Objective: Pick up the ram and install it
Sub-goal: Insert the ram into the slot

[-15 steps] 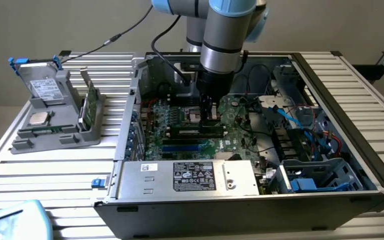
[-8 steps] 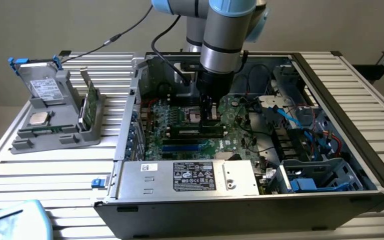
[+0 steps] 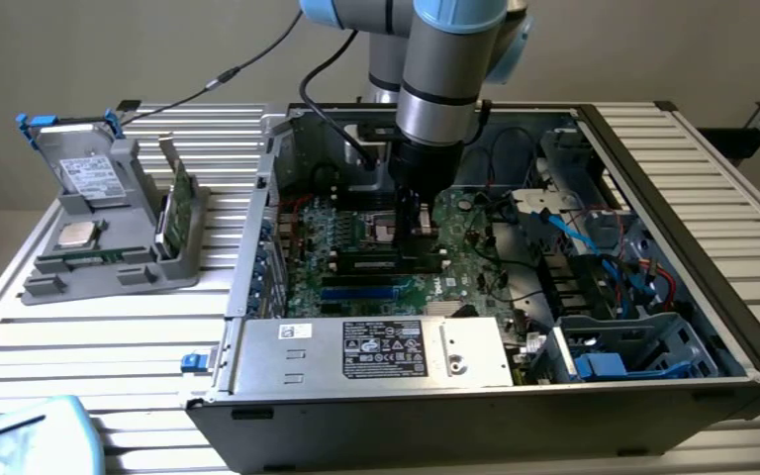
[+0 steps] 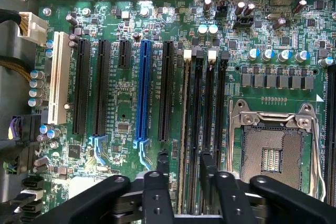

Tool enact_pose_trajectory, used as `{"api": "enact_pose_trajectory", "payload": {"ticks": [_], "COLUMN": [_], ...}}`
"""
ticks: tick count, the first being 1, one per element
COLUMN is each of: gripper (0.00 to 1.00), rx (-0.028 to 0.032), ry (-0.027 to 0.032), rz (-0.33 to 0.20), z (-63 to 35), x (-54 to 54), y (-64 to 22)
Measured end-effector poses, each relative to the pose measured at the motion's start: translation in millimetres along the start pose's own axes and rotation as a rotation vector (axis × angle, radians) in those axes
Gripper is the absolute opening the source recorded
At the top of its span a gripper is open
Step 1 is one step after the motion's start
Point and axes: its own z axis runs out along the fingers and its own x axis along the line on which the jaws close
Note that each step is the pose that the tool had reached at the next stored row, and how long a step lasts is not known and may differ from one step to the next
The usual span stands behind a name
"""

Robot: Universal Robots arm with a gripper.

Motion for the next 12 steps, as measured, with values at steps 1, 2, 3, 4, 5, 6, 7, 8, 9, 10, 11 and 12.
{"api": "enact_pose_trajectory", "payload": {"ticks": [1,2,3,4,5,6,7,8,9,10,11,12], "gripper": [0.45,0.45,0.51,0.51,0.58,0.58,0.58,0.58,0.58,0.58,0.58,0.58], "rx": [0.0000,0.0000,0.0000,0.0000,0.0010,0.0027,0.0046,0.0065,0.0085,0.0104,0.0122,0.0146], "ry": [0.0000,0.0000,0.0000,0.0004,0.0013,0.0029,0.0046,0.0061,0.0069,0.0080,0.0090,0.0098], "rz": [0.000,0.000,0.000,0.000,0.000,0.001,0.001,0.001,0.002,0.002,0.002,0.003], "z": [0.0,0.0,0.0,-0.8,-2.4,-3.9,-5.7,-7.4,-8.8,-10.3,-11.6,-12.5], "x": [0.0,0.0,0.0,0.0,-0.4,-1.0,-1.5,-1.8,-2.0,-2.1,-2.2,-2.3], "y": [0.0,0.0,0.2,0.7,1.9,3.3,5.0,6.9,8.8,10.8,12.6,14.2]}}
